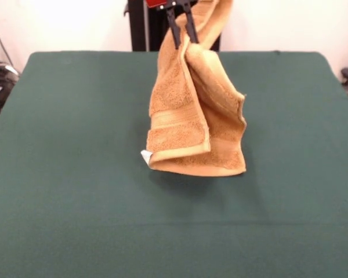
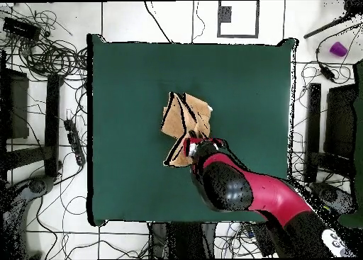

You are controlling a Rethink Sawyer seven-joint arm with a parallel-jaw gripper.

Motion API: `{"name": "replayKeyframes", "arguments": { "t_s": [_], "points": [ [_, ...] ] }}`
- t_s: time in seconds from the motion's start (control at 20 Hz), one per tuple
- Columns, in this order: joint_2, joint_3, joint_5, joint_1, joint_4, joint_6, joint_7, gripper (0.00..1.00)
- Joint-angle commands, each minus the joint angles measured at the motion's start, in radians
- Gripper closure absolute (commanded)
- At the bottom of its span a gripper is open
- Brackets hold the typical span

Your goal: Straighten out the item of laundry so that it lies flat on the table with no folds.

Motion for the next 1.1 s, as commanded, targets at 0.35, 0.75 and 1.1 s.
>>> {"name": "replayKeyframes", "arguments": {
  "t_s": [0.35, 0.75, 1.1],
  "points": [
    [0.032, 0.147, 0.045, 0.03, 0.081, 0.077, 0.172, 1.0],
    [-0.084, 0.067, 0.208, 0.146, -0.099, 0.308, 0.195, 1.0],
    [-0.048, -0.151, 0.215, 0.345, -0.388, 0.592, 0.266, 1.0]
  ]
}}
